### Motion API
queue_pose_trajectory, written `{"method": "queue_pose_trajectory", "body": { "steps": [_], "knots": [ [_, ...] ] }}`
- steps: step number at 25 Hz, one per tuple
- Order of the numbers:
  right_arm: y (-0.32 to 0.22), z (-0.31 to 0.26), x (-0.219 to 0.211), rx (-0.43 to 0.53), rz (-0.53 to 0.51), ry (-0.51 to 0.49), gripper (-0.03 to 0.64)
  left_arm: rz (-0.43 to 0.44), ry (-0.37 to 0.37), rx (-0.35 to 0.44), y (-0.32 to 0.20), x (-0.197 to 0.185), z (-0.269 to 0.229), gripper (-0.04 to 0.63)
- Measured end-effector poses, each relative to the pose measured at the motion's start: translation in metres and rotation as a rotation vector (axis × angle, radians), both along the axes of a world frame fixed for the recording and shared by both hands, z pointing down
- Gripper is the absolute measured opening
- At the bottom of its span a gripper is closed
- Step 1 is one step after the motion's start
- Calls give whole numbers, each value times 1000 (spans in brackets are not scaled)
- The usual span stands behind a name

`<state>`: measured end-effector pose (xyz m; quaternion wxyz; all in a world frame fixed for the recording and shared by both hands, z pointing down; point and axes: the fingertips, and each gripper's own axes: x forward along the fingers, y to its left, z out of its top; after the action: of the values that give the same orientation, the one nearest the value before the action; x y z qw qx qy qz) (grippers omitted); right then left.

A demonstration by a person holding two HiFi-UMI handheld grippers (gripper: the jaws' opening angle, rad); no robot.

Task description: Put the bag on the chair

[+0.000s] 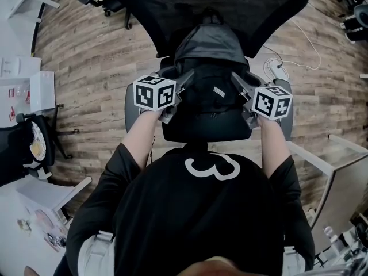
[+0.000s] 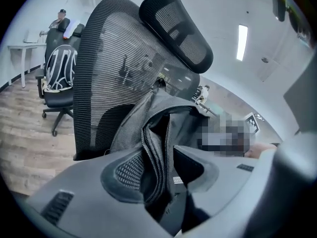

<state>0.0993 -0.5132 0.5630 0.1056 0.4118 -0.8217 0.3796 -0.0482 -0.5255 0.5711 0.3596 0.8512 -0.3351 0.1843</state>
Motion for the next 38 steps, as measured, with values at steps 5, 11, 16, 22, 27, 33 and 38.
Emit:
{"method": "queue_pose_trajectory", "body": {
  "steps": [5, 11, 16, 22, 27, 33, 38],
  "knots": [
    [10, -8, 18, 40, 78, 2, 162, -29, -24, 45, 5, -9, -6, 242],
    [45, -35, 31, 73, 110, 25, 172, -48, 7, 21, 37, -27, -27, 250],
    [88, -80, 20, 141, 69, -15, 172, -47, 53, 20, 69, -30, -60, 249],
    [152, -126, -6, 232, -41, -20, 170, 4, 45, 96, 130, -25, -101, 134],
    [206, -160, -16, 285, -84, -12, 150, 57, 120, 180, 191, -8, -152, 65],
    [272, -187, -18, 292, -56, -122, 75, 154, 149, 293, 269, 17, -196, 31],
    [328, -205, -26, 330, -34, -165, 31, 135, 221, 297, 327, 18, -218, 16]
  ]
}}
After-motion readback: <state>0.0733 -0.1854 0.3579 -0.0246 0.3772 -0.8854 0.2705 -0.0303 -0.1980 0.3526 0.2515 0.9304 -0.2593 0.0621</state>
